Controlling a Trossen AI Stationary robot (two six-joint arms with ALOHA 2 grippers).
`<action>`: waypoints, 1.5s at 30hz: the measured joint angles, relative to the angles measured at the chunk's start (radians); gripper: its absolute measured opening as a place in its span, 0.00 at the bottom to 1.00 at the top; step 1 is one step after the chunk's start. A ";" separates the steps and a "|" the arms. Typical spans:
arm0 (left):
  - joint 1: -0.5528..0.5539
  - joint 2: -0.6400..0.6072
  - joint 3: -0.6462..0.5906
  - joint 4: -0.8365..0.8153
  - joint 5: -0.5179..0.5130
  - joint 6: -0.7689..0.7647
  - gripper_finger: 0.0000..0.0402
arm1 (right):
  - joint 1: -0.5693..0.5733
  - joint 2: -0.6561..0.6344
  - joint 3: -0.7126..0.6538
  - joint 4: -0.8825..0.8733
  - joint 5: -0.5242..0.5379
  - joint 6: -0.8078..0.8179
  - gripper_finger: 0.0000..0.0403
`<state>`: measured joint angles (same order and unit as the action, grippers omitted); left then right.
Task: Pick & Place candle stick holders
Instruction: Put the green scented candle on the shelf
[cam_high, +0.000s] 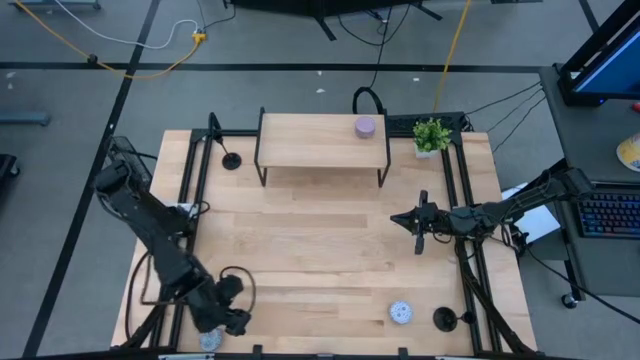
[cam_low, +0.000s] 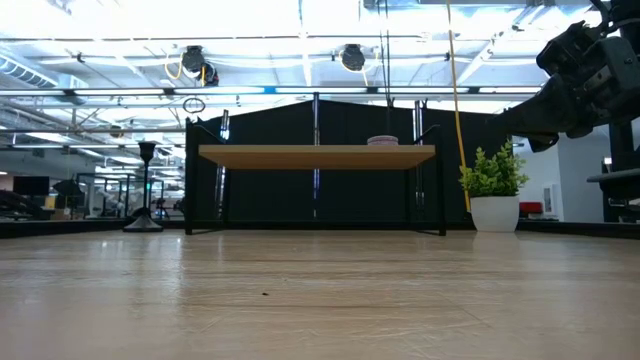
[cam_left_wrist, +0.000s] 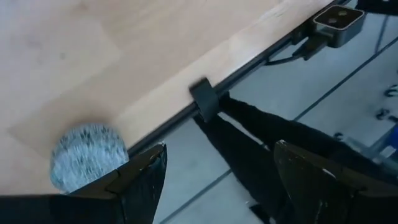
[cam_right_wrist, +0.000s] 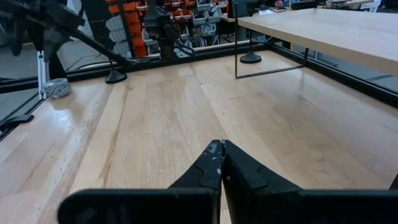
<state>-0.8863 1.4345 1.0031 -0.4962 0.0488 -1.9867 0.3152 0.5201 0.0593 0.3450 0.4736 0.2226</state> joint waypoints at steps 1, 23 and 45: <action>-0.019 0.000 0.000 0.002 -0.014 -0.031 0.75 | 0.000 0.000 0.000 0.000 0.000 -0.001 0.00; -0.286 0.033 0.000 -0.103 -0.040 -0.415 0.79 | 0.000 0.000 0.000 -0.036 0.000 0.000 0.00; -0.315 0.032 0.000 -0.052 -0.250 -0.186 0.83 | 0.000 0.000 0.000 -0.036 0.000 0.000 0.00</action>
<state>-1.2011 1.4666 1.0031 -0.5484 -0.2017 -2.1724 0.3149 0.5198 0.0593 0.3088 0.4736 0.2230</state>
